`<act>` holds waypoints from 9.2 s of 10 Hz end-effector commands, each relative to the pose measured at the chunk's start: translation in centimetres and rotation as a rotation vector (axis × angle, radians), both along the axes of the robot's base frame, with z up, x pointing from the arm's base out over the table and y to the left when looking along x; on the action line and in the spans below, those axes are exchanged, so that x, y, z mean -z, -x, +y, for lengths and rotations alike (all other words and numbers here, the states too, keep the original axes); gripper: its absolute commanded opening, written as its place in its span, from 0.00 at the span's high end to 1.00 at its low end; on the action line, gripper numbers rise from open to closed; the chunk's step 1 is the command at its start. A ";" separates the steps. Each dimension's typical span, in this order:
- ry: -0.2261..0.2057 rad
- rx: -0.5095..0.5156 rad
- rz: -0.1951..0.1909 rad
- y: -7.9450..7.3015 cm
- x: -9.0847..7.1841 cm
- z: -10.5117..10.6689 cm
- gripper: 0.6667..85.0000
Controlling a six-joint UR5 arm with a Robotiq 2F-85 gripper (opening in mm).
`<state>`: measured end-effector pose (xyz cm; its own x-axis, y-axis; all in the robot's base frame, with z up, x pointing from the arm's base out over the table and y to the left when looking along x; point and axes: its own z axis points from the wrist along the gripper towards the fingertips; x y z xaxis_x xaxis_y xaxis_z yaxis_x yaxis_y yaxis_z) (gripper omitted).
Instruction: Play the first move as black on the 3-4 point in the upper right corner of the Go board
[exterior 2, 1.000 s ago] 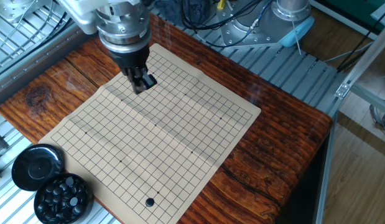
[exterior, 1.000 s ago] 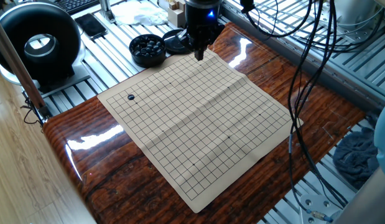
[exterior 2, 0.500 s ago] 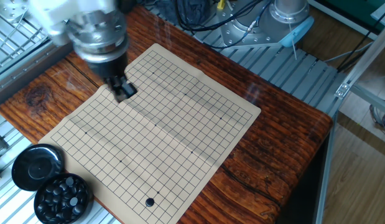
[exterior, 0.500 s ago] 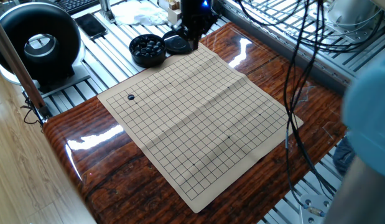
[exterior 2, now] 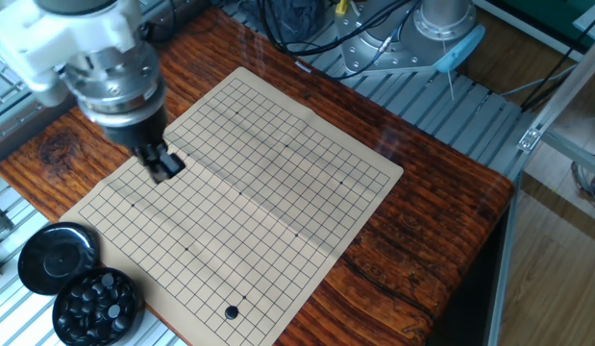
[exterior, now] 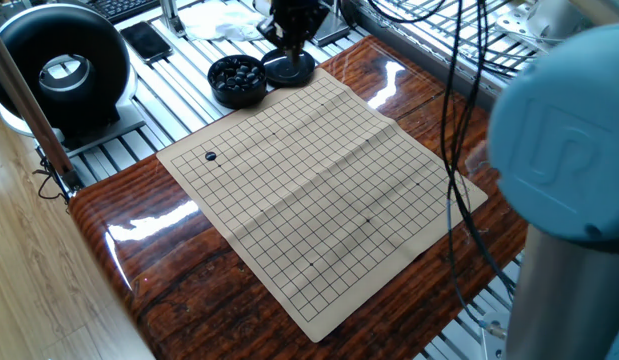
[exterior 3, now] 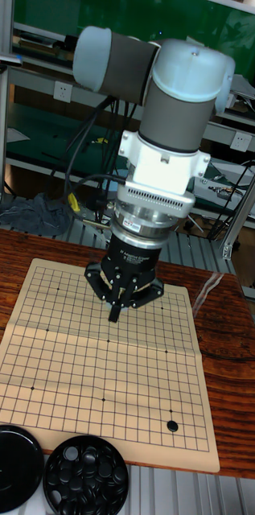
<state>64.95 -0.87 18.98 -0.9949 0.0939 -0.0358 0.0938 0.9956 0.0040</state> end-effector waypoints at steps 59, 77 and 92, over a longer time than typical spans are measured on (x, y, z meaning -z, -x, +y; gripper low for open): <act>-0.091 -0.215 -0.085 -18.2 9.9 2.9 0.90; -0.148 -0.329 -0.009 -17.8 13.3 4.4 0.75; -0.206 -0.409 0.002 -17.8 14.5 5.3 0.74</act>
